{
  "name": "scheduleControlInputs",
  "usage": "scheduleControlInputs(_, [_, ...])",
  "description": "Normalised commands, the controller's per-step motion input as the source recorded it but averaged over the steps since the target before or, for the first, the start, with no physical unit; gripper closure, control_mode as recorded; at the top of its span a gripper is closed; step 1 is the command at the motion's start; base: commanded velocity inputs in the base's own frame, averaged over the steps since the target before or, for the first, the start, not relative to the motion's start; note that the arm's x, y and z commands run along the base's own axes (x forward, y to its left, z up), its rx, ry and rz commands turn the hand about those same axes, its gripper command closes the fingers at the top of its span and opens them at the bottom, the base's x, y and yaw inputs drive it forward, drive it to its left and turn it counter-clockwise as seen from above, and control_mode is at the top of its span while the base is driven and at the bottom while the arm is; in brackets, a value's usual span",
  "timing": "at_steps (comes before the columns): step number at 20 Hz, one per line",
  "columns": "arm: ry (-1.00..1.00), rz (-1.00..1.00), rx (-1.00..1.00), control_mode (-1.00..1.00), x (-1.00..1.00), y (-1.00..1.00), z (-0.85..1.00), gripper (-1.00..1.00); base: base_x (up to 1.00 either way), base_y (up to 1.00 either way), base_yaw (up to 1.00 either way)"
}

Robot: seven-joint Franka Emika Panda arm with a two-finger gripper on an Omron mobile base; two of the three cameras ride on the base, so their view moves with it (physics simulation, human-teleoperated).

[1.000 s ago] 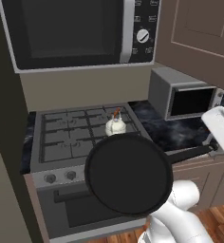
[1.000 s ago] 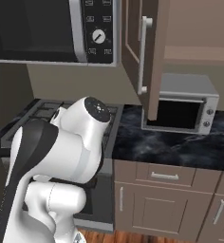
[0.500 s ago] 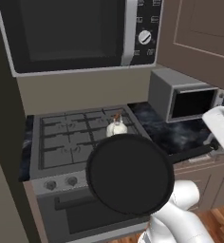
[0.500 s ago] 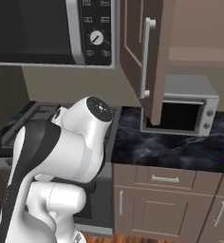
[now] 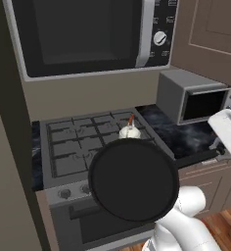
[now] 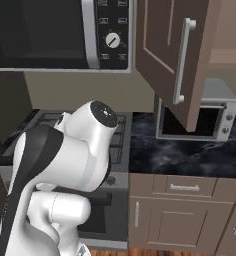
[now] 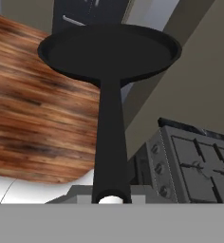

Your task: Pick the pan from the cabinet and place it on the stove. Then turn on the stove burner for the pan.

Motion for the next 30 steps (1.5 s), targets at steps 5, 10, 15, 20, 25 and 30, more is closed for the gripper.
scheduleControlInputs(5, [0.0,0.0,0.0,1.0,0.0,0.0,0.0,1.0,0.15,0.09,-0.09])
scheduleControlInputs(10, [0.0,0.0,0.0,1.0,0.0,0.0,0.0,1.0,0.15,0.11,-0.07])
scheduleControlInputs(15, [0.0,0.0,0.0,1.0,0.0,0.0,0.0,1.0,0.29,0.37,-0.1])
scheduleControlInputs(20, [0.0,0.0,0.0,1.0,0.0,0.0,0.0,1.0,0.14,0.45,-0.01])
scheduleControlInputs(25, [0.0,0.0,0.0,1.0,0.0,0.0,0.0,1.0,0.2,0.2,0.0])
scheduleControlInputs(30, [0.0,0.0,0.0,1.0,0.0,0.0,0.0,1.0,0.12,0.0,0.0])
